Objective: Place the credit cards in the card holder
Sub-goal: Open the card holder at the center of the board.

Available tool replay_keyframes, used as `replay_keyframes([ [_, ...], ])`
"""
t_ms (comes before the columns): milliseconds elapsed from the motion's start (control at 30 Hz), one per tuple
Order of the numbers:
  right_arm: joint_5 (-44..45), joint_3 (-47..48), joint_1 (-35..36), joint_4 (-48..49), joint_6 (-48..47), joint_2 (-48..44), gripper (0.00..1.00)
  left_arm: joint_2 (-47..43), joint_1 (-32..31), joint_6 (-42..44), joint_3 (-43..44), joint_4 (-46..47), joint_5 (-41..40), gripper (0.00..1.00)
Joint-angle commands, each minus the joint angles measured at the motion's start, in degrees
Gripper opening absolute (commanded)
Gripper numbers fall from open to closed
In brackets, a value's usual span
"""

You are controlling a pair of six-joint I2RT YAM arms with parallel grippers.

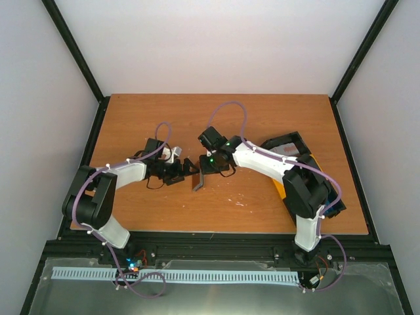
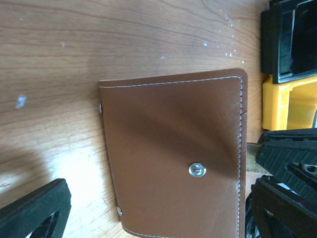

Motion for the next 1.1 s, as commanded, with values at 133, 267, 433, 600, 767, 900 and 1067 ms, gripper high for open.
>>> replay_keyframes([
  [133,-0.7,-0.8,-0.1,2.0,-0.1,-2.8,0.03,0.7,0.2,4.2,2.3,0.4,5.9,1.00],
  [267,-0.4,-0.8,-0.1,1.9,-0.1,-2.6,0.03,2.0,0.2,3.9,2.5,-0.7,4.4,1.00],
  [433,0.8,-0.6,-0.2,1.2,0.0,-2.4,0.03,2.2,0.2,3.9,2.7,-1.7,2.1,0.92],
  [600,1.1,-0.5,-0.2,1.4,-0.1,-2.7,0.03,2.0,0.2,4.3,3.2,-4.6,-2.7,0.90],
  [767,2.8,-0.5,-0.1,0.7,0.1,-2.6,0.03,1.6,0.2,4.9,3.5,-6.8,-6.5,0.83],
  [900,4.8,-0.6,-0.2,-0.3,0.4,-2.2,0.03,1.4,0.2,5.0,3.9,-7.6,-8.0,0.73],
  [1067,8.5,-1.1,-0.2,-1.8,0.9,-2.0,0.03,1.0,0.2,4.9,4.2,-9.2,-11.1,0.67],
])
